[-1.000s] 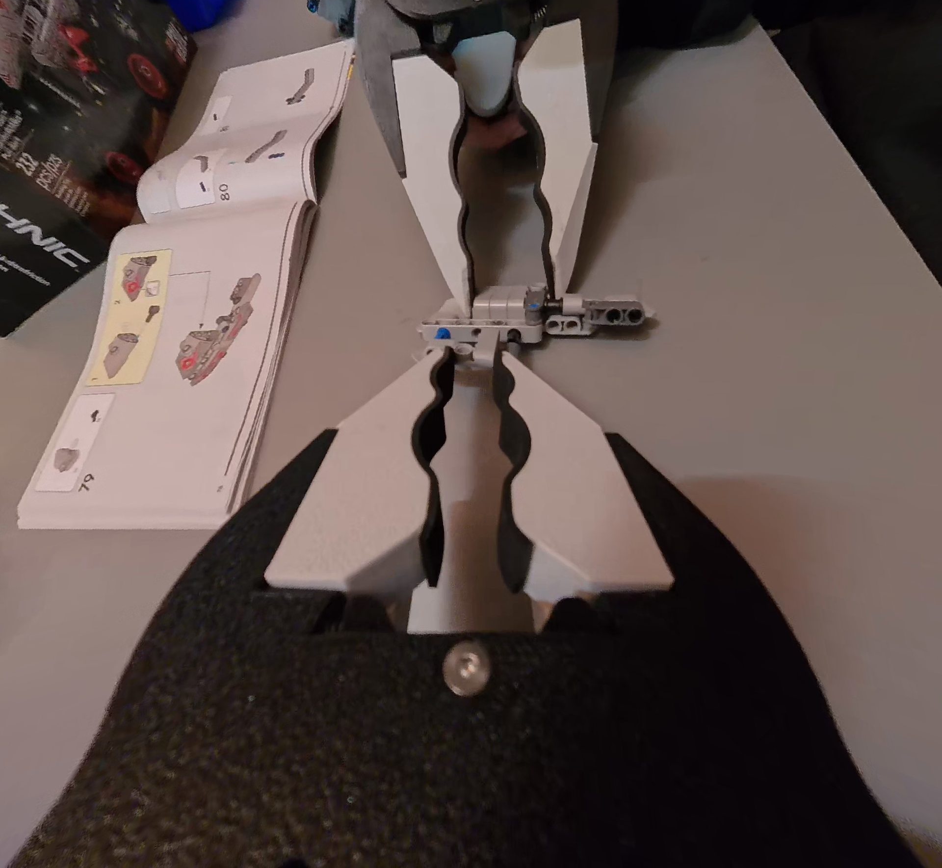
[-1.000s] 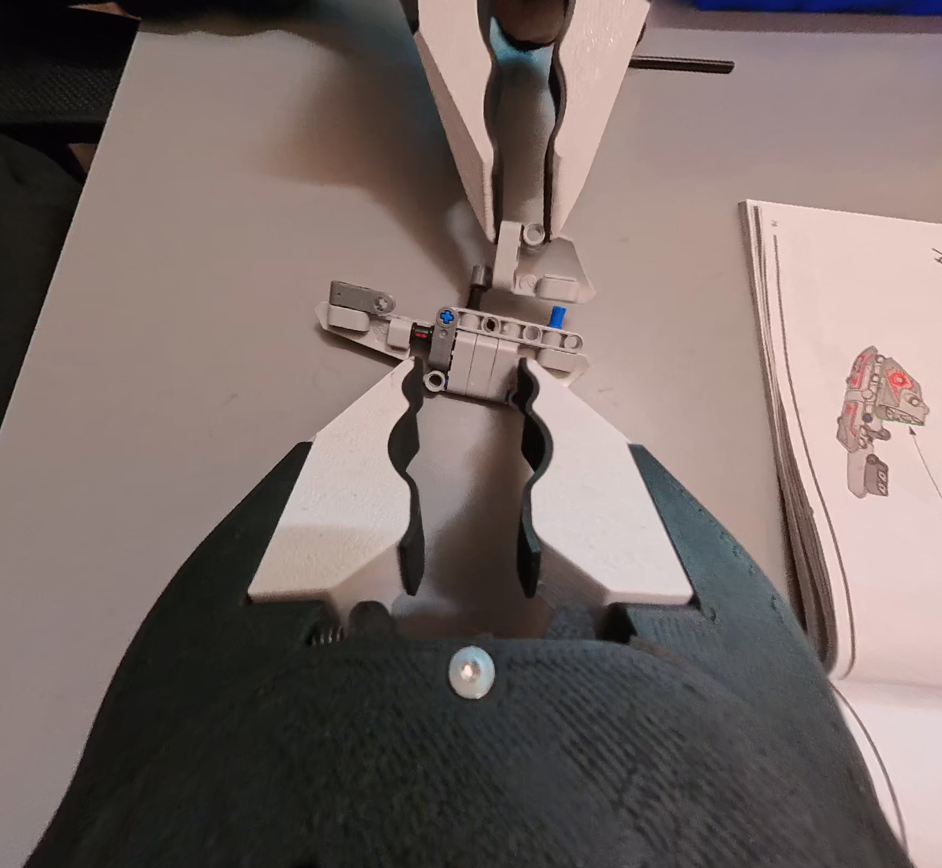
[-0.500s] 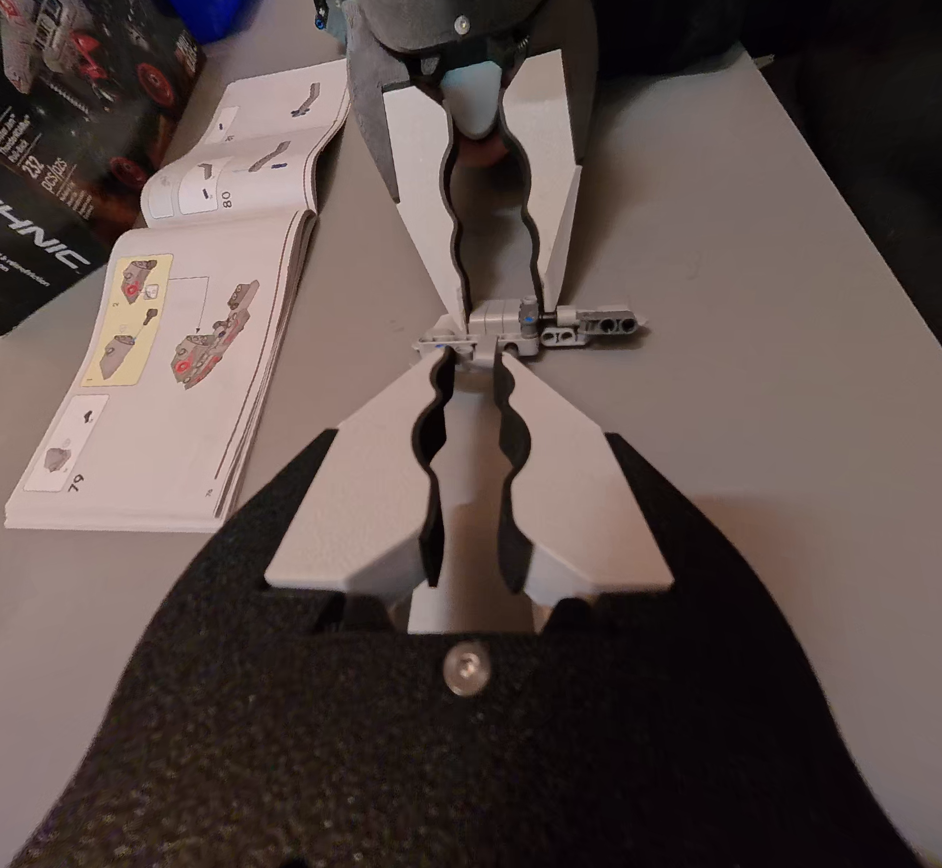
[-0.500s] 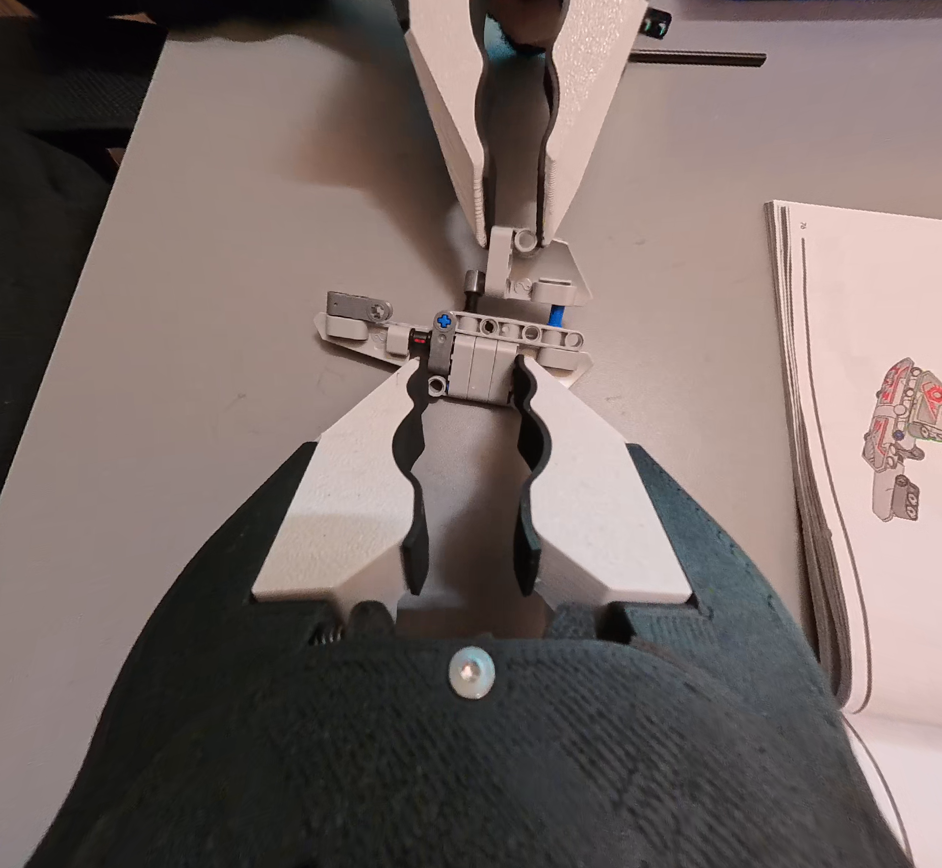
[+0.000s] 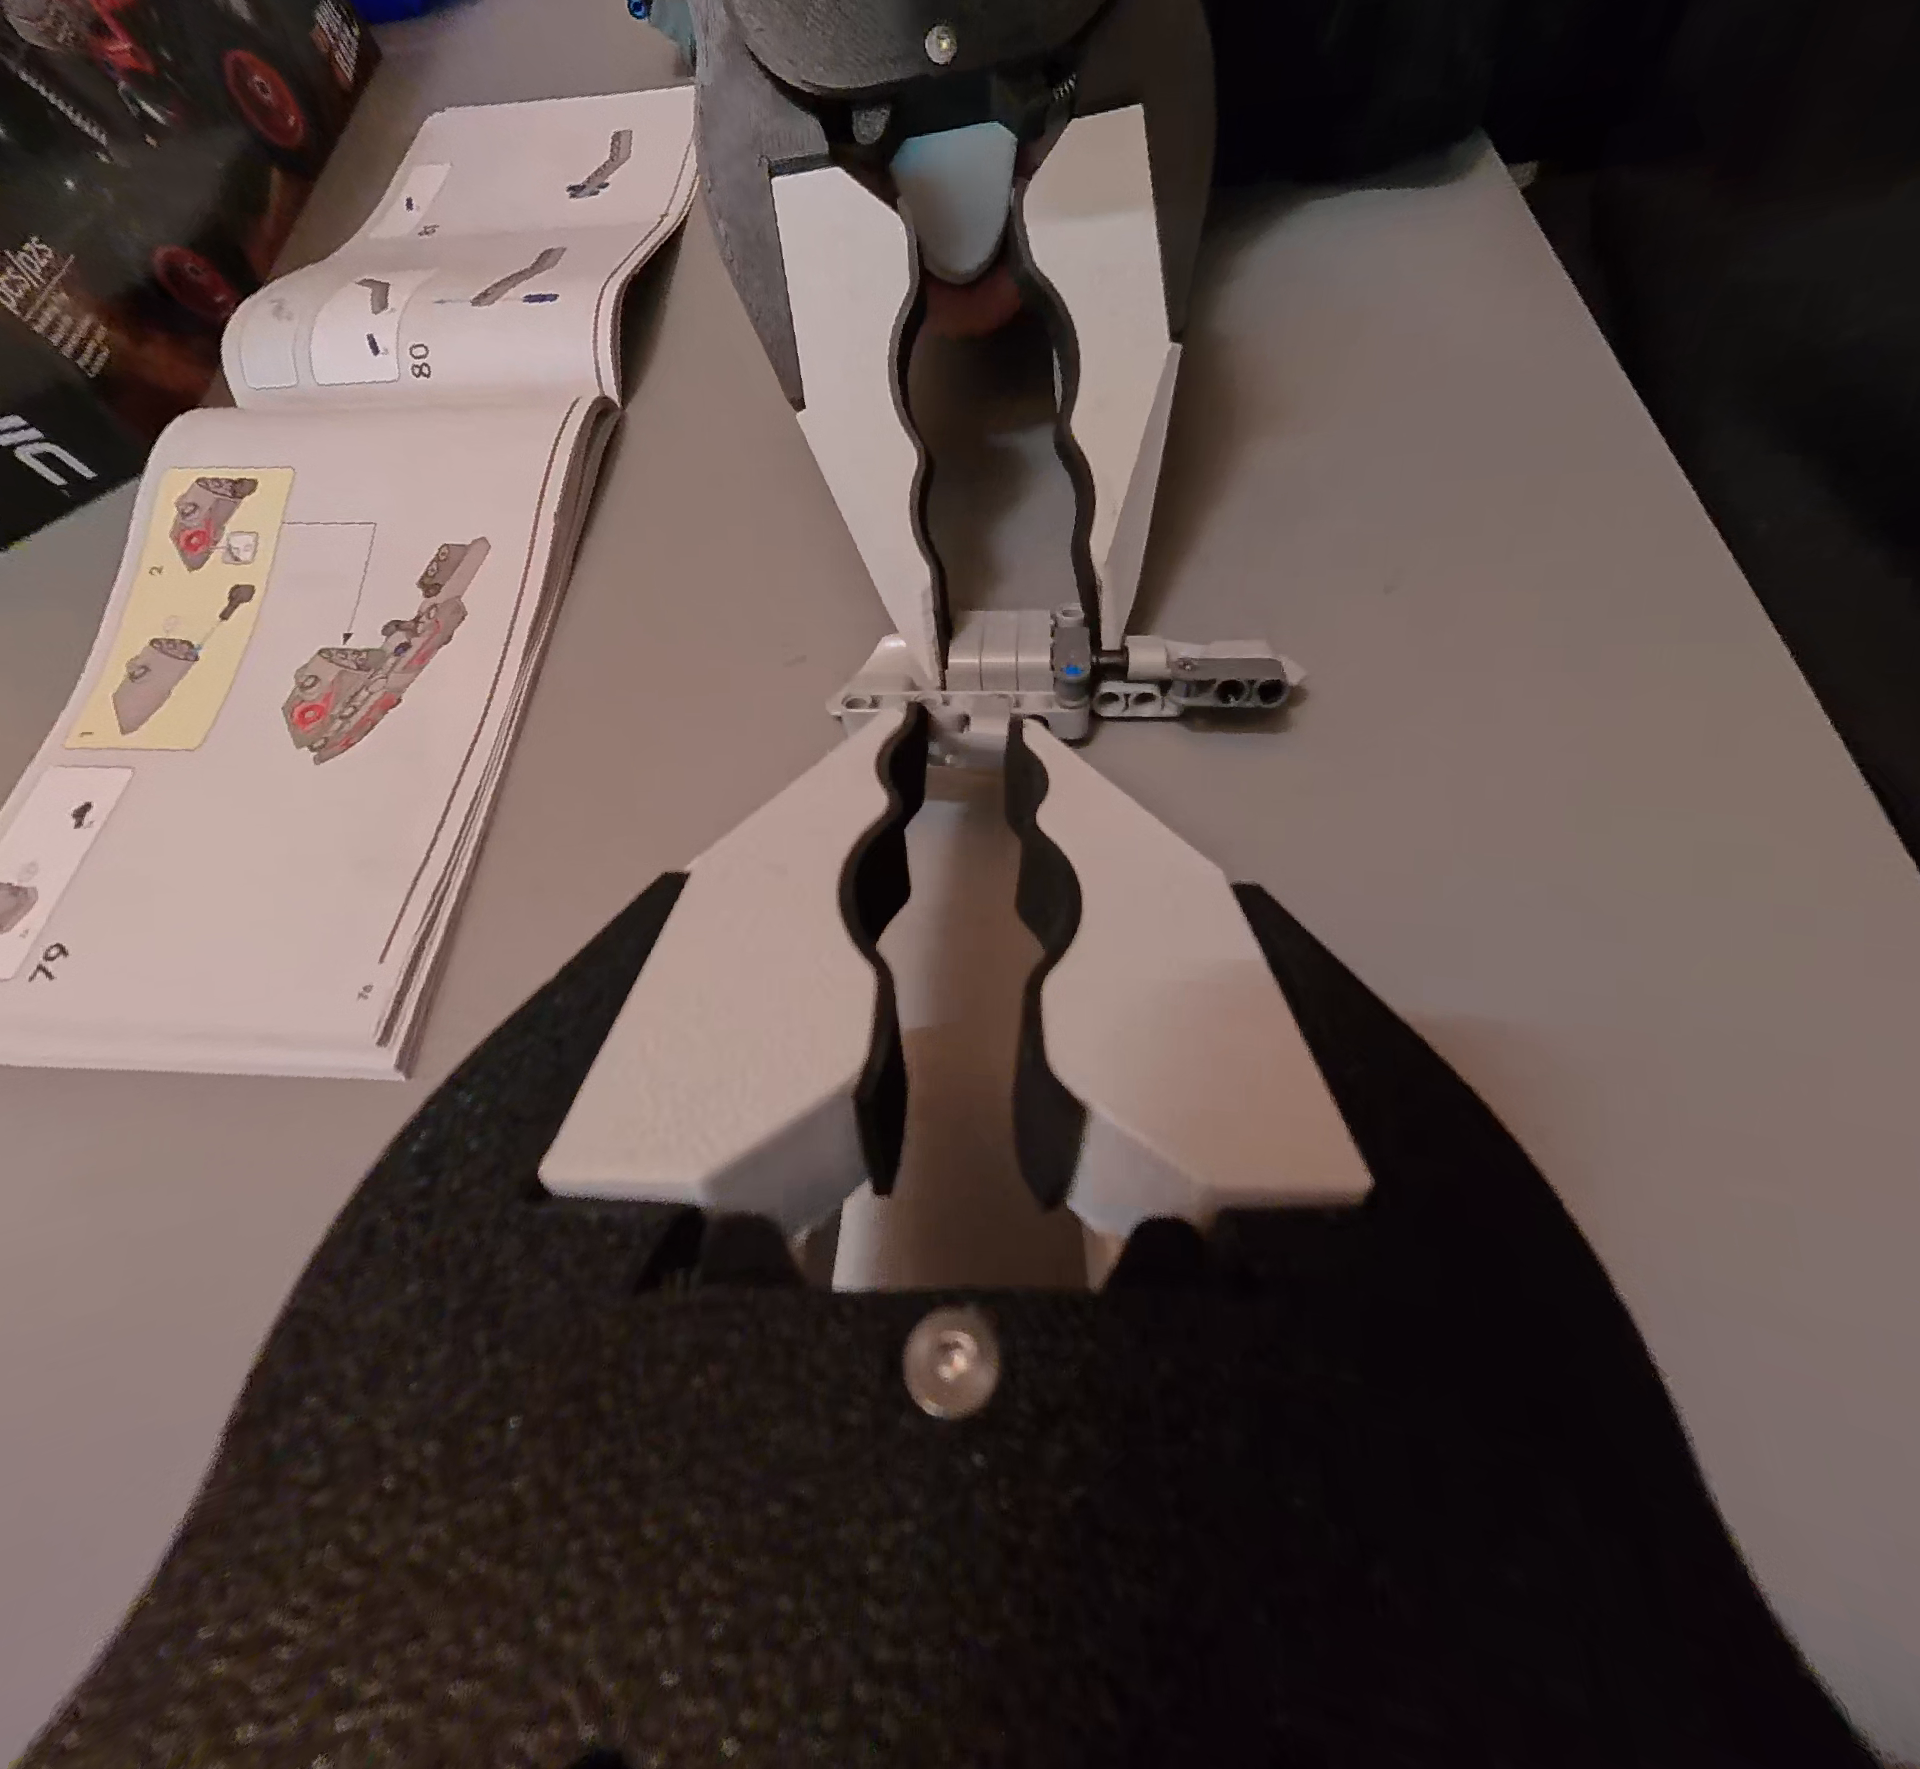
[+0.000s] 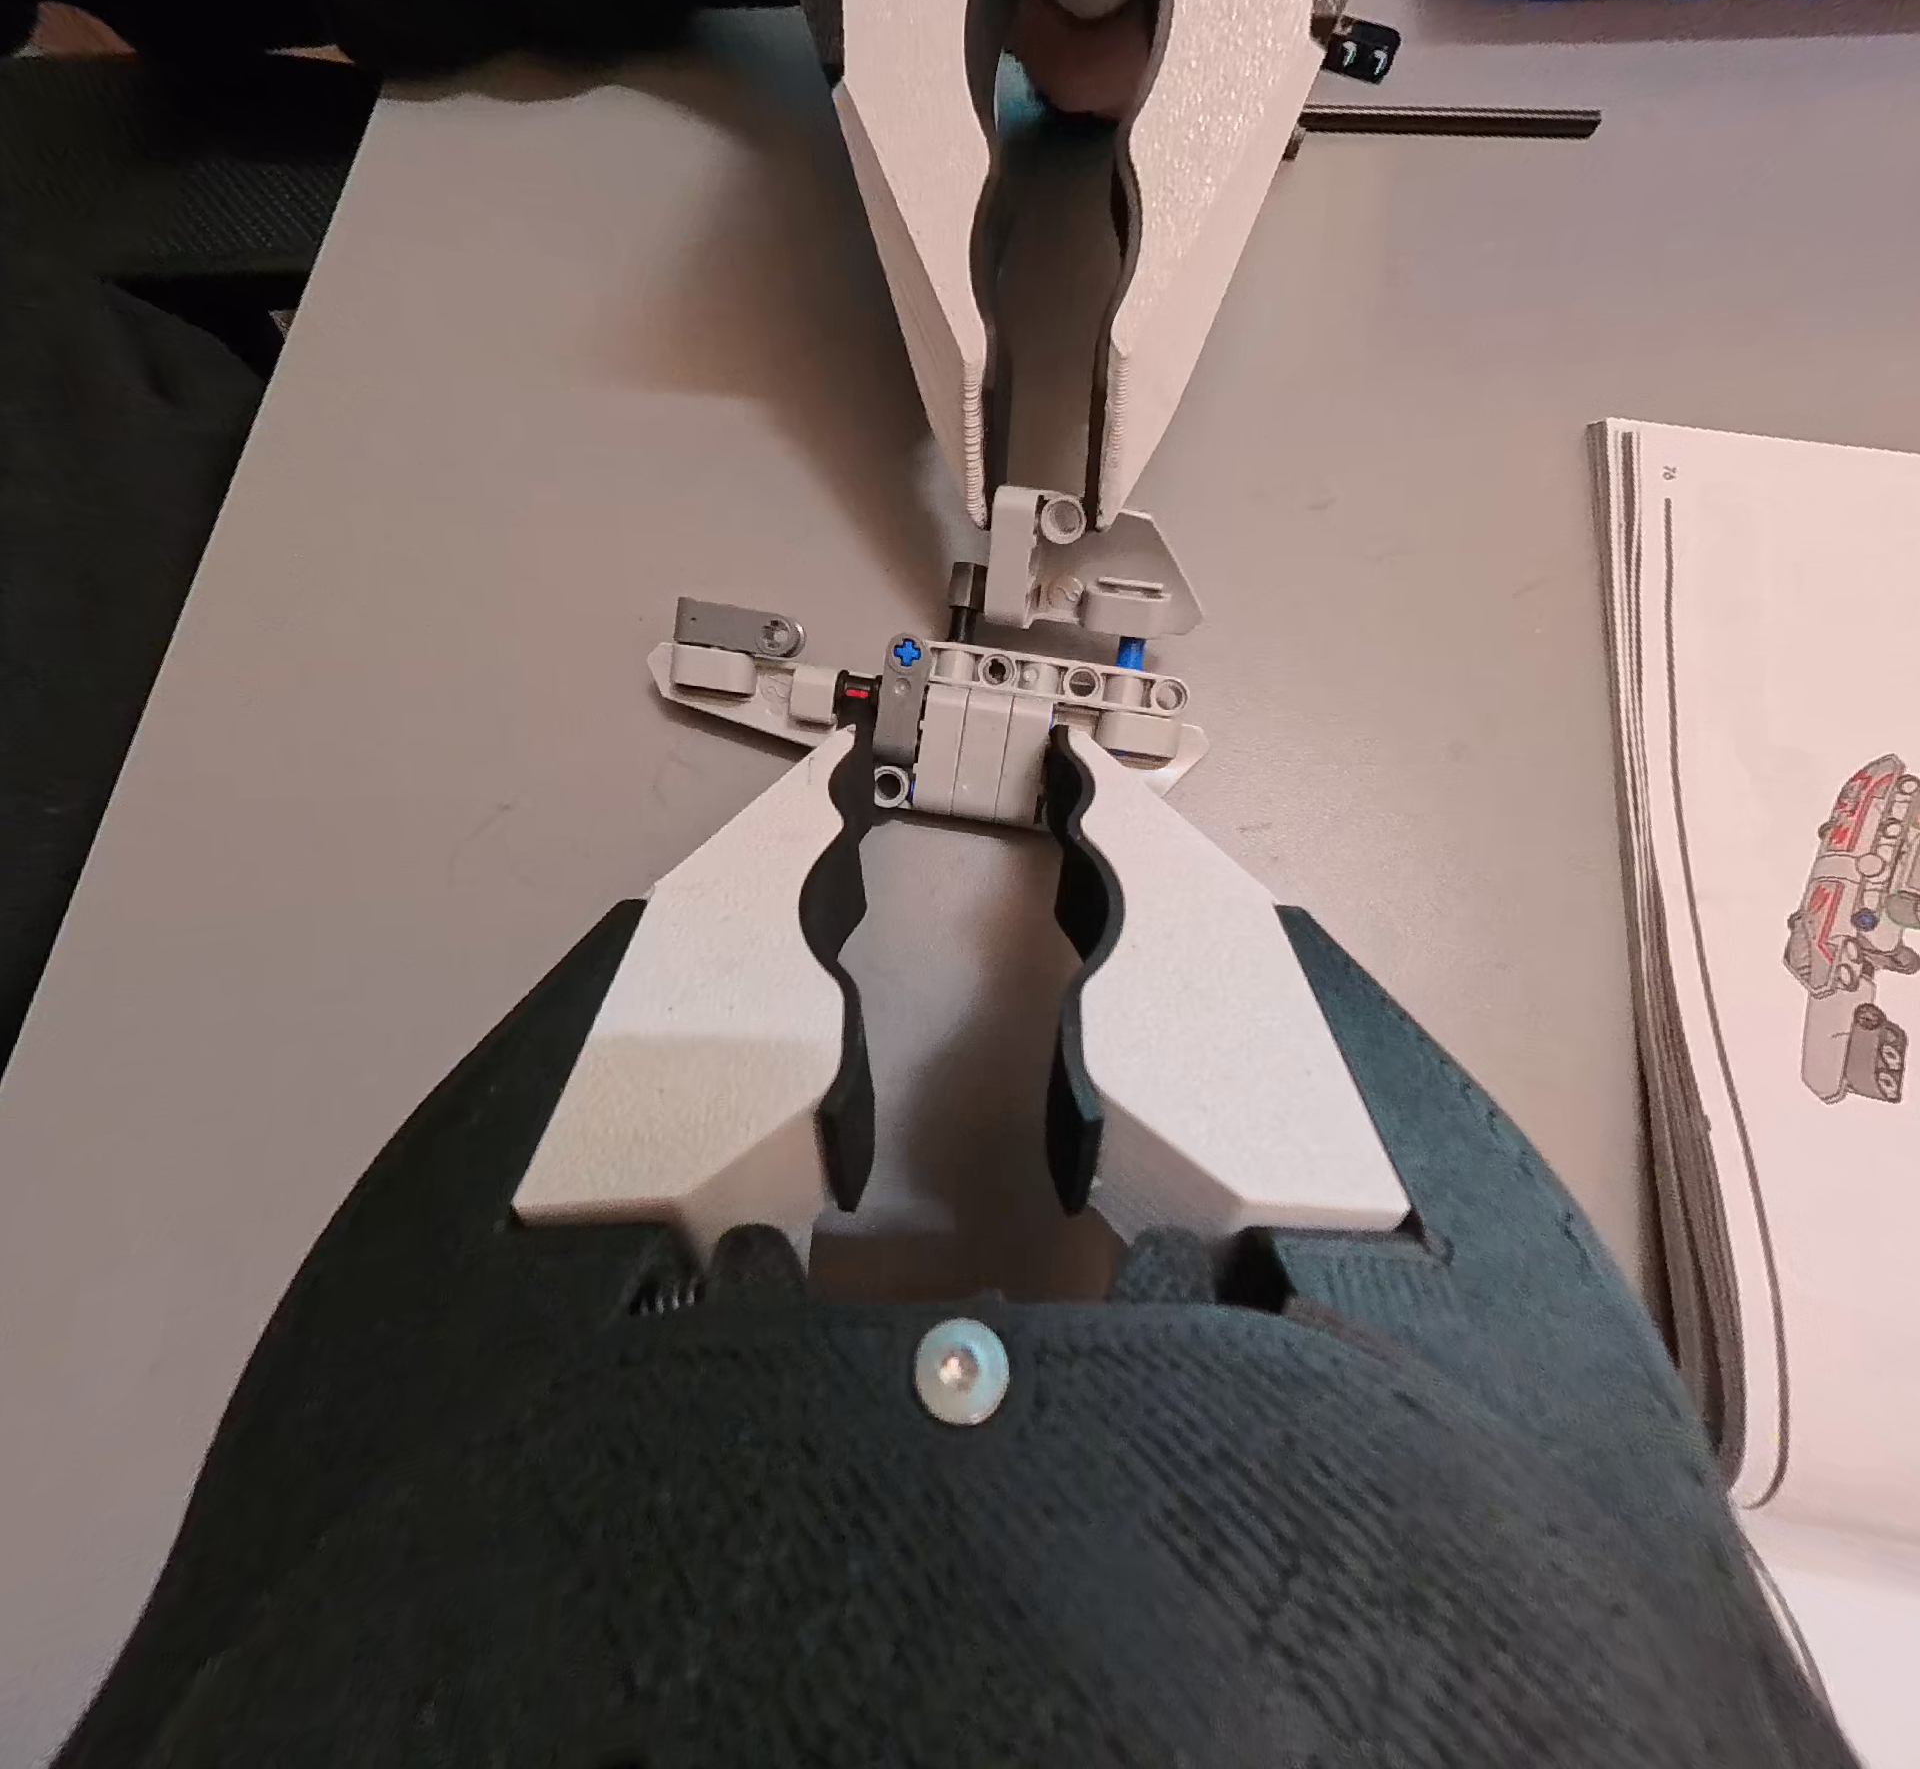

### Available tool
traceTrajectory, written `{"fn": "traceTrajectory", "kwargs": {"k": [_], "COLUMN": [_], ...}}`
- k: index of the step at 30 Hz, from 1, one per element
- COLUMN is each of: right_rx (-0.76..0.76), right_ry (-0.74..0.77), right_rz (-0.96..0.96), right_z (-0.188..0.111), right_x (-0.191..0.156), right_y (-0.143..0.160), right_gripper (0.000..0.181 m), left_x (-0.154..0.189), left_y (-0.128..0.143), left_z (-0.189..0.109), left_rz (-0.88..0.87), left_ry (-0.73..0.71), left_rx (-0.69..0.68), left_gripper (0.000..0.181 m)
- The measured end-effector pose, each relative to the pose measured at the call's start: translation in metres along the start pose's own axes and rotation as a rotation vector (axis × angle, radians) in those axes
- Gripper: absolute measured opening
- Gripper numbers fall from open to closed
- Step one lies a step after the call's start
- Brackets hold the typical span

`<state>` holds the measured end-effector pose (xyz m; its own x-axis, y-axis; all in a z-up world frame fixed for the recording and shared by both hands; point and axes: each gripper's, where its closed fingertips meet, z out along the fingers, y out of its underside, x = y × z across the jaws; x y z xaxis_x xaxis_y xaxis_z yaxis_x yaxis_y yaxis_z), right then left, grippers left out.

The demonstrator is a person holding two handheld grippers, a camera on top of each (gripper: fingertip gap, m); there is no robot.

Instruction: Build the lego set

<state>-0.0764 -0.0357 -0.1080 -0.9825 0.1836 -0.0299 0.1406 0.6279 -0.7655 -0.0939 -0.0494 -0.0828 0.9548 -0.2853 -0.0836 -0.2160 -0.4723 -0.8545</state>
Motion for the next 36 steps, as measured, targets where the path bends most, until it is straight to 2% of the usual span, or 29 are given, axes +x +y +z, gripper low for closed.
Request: {"fn": "traceTrajectory", "kwargs": {"k": [14,18,20,26,29,32,33,36], "right_rx": [0.000,0.000,0.000,0.000,0.000,0.000,0.000,0.000], "right_ry": [-0.011,-0.011,-0.007,-0.011,-0.013,-0.013,-0.013,-0.014], "right_rz": [0.009,0.011,0.010,0.014,0.015,0.014,0.015,0.016], "right_z": [0.000,0.000,-0.001,-0.001,-0.001,-0.001,-0.001,-0.001], "right_x": [0.000,0.000,0.000,0.000,0.000,0.000,0.000,0.000], "right_y": [0.000,0.000,0.001,0.001,0.001,0.001,0.001,0.001], "right_gripper": [0.032,0.032,0.032,0.032,0.032,0.032,0.032,0.032], "left_x": [-0.001,0.002,0.007,0.013,0.017,0.013,0.005,-0.008], "left_y": [0.001,0.012,0.024,0.030,0.024,0.007,0.004,0.011], "left_z": [-0.002,-0.006,-0.004,-0.003,-0.005,-0.012,-0.013,-0.010], "left_rz": [-0.067,-0.106,-0.113,-0.094,-0.089,-0.121,-0.120,-0.104], "left_ry": [0.027,0.041,0.055,0.057,0.082,0.086,0.050,0.018], "left_rx": [0.006,-0.047,-0.124,-0.167,-0.130,-0.026,-0.009,-0.068], "left_gripper": [0.012,0.012,0.012,0.015,0.025,0.025,0.019,0.015]}}
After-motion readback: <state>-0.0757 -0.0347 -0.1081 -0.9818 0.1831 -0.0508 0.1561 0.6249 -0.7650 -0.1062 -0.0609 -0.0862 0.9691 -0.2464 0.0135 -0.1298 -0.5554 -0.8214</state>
